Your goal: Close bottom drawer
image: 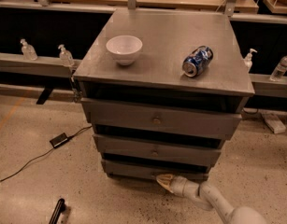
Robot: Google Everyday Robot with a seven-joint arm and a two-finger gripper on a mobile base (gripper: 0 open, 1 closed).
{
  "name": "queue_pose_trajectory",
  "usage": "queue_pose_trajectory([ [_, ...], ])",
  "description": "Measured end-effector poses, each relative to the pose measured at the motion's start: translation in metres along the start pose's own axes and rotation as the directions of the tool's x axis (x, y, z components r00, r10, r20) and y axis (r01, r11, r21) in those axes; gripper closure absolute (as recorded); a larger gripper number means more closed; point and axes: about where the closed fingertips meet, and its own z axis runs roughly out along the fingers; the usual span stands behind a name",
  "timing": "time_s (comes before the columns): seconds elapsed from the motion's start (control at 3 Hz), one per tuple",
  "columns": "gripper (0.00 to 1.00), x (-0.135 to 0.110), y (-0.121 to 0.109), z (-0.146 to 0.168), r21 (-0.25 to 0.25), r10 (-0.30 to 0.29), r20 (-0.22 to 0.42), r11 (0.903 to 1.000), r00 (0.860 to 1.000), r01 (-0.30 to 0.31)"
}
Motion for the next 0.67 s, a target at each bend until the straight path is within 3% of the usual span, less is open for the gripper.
queue_pose_trajectory([
  [0.33,1.0,0.007,0.009,-0.018,-0.002,-0.003,0.015,1.0,1.0,0.003],
  [0.67,1.0,0.018,0.017,-0.04,-0.011,0.031,0.033,0.9995,0.999,-0.031],
])
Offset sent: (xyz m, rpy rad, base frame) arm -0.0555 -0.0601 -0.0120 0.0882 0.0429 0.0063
